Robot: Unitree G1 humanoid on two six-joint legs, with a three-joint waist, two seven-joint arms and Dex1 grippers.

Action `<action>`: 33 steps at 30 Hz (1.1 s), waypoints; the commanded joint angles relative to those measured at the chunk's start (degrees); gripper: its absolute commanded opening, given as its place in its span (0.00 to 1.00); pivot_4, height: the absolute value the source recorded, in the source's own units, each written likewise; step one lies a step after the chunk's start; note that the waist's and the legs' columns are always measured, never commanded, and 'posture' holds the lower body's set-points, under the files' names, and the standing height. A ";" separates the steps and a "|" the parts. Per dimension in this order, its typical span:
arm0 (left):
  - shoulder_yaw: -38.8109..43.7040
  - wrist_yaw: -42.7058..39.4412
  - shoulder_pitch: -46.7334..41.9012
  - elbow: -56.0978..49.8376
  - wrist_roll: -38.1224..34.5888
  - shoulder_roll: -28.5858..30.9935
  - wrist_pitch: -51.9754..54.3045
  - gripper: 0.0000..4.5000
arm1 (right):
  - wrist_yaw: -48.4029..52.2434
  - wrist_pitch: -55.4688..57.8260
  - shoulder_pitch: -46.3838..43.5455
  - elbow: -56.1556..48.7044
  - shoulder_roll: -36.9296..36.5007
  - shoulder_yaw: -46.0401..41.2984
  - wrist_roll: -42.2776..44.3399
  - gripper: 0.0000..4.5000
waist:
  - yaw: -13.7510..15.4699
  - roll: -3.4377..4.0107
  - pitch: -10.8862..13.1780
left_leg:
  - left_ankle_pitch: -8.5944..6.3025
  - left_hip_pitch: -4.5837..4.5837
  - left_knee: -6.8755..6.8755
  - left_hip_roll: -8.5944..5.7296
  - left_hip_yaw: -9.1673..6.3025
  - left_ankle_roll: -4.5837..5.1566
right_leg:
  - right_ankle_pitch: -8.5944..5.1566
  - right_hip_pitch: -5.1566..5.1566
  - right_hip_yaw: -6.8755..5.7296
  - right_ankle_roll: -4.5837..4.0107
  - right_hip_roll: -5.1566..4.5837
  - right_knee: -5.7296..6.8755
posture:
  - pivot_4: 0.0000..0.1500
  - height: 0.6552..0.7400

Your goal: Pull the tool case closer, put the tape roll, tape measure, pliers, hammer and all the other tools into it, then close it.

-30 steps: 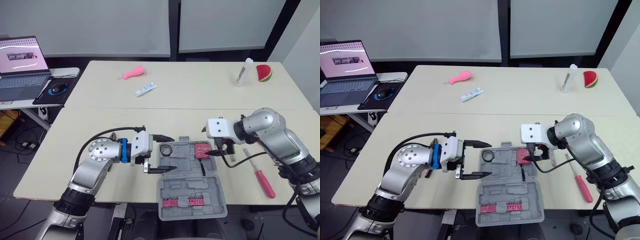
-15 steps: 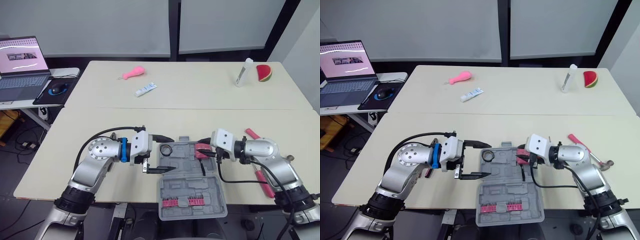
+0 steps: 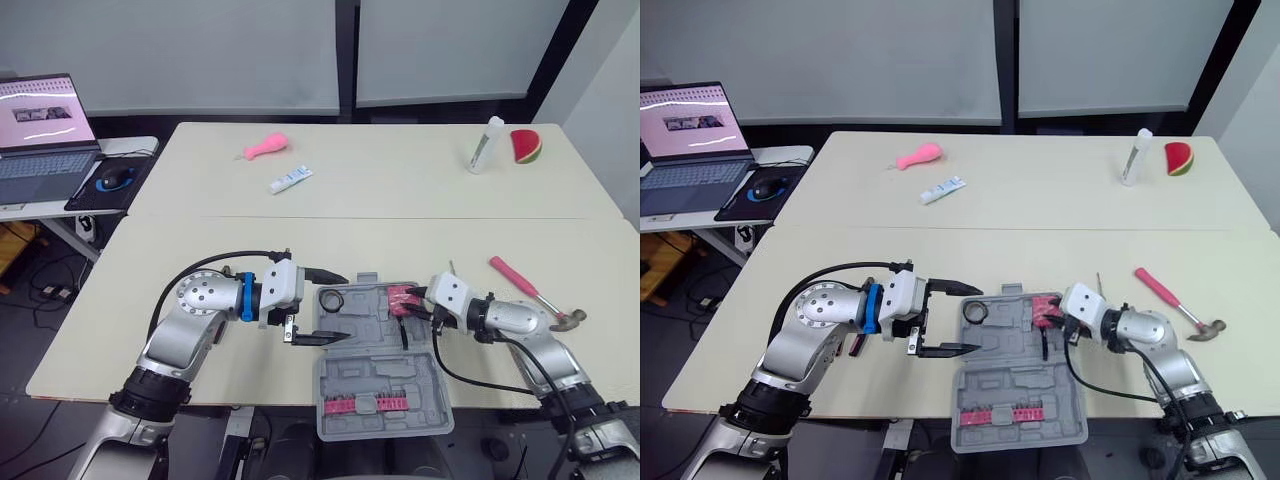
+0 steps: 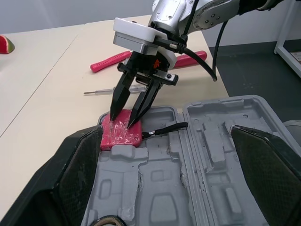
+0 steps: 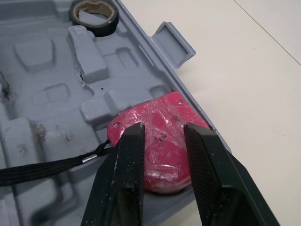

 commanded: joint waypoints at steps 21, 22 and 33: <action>11.35 3.23 0.97 -0.20 -5.08 7.71 5.50 1.00 | 10.50 14.44 -3.55 -10.95 -6.50 -7.90 14.09 0.40 | -0.05 -0.09 -0.13 | -0.01 -0.06 0.00 -0.01 -0.02 0.01 | 0.00 -0.11 0.04 0.00 -0.01 0.02 | 1.00 1.00; 13.17 3.18 1.35 0.71 -5.67 9.20 6.25 1.00 | 11.76 14.48 -3.58 -11.78 -8.36 -9.41 15.31 0.44 | -0.04 -0.09 -0.13 | -0.01 -0.06 -0.02 -0.01 -0.02 0.01 | 0.00 -0.11 0.04 0.00 -0.01 0.00 | 1.00 1.00; 33.10 0.73 10.05 22.87 -6.51 26.51 8.68 1.00 | 26.54 7.58 6.25 -1.81 -30.56 -30.58 21.55 0.99 | 0.05 -0.06 -0.08 | -0.16 0.00 -0.09 0.00 -0.03 0.27 | -0.01 -0.08 0.00 0.00 -0.02 -0.02 | 1.00 1.00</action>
